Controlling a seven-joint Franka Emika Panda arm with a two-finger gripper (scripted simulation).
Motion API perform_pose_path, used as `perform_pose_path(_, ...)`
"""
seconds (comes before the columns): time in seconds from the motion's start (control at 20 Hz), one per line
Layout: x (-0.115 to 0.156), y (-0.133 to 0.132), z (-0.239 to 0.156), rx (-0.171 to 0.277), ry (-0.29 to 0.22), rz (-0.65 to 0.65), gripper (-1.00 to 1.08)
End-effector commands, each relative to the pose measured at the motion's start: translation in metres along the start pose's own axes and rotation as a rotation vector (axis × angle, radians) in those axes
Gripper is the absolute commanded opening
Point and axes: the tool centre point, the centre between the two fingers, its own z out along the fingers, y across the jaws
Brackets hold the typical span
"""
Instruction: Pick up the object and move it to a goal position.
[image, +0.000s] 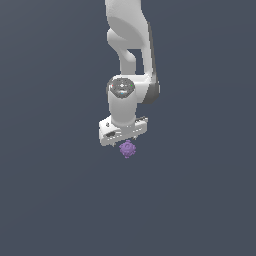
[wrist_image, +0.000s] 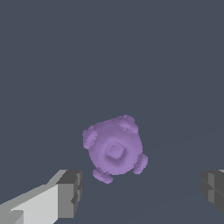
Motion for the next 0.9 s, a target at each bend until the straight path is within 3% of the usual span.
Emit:
perform_pose_path(0.0, 0.001, -0.004, 0.006, -0.001, 0.005, -0.076, 1.00)
perform_pose_path(0.45, 0.003, -0.013, 0.020, -0.004, 0.019, -0.257, 1.00)
perform_pose_path(0.85, 0.003, -0.016, 0.024, -0.004, 0.023, -0.308, 1.00)
